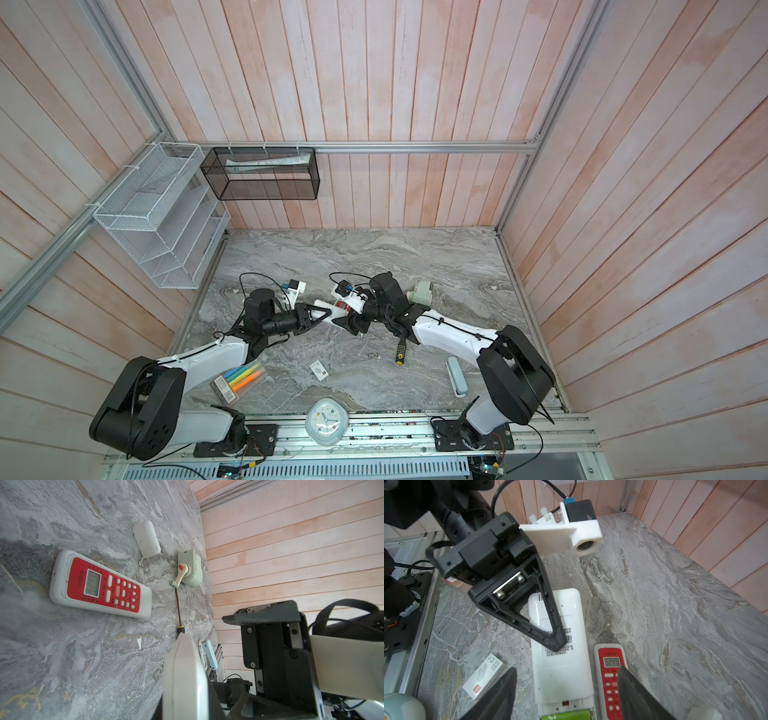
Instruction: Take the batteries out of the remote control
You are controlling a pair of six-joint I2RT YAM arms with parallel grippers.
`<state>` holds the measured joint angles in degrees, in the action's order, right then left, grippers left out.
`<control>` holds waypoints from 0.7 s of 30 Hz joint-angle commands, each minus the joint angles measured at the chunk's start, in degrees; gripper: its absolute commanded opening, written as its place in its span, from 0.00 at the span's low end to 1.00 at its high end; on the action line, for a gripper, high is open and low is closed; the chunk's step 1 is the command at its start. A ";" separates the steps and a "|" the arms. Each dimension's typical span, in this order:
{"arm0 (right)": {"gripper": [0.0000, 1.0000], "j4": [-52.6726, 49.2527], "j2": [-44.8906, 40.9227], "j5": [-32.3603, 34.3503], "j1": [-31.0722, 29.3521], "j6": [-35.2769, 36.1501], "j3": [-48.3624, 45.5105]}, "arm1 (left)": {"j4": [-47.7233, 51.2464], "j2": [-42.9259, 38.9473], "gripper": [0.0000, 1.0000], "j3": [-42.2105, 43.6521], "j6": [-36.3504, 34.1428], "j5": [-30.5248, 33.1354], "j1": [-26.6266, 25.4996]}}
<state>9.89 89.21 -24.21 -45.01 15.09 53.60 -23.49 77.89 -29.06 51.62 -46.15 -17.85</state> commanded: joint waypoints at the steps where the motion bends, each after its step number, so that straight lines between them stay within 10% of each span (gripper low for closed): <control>1: 0.77 -3.49 2.47 3.27 -1.11 1.08 2.93 | -0.51 -0.93 0.00 -0.99 -1.17 0.30 -0.65; 21: 0.65 -6.42 7.93 2.49 -2.49 2.69 6.94 | 0.27 -1.86 0.00 -1.09 -1.17 0.64 -0.95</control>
<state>5.08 96.53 -21.98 -47.24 16.80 58.85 -22.70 77.12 -29.08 51.62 -45.10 -18.46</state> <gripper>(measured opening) 0.653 0.195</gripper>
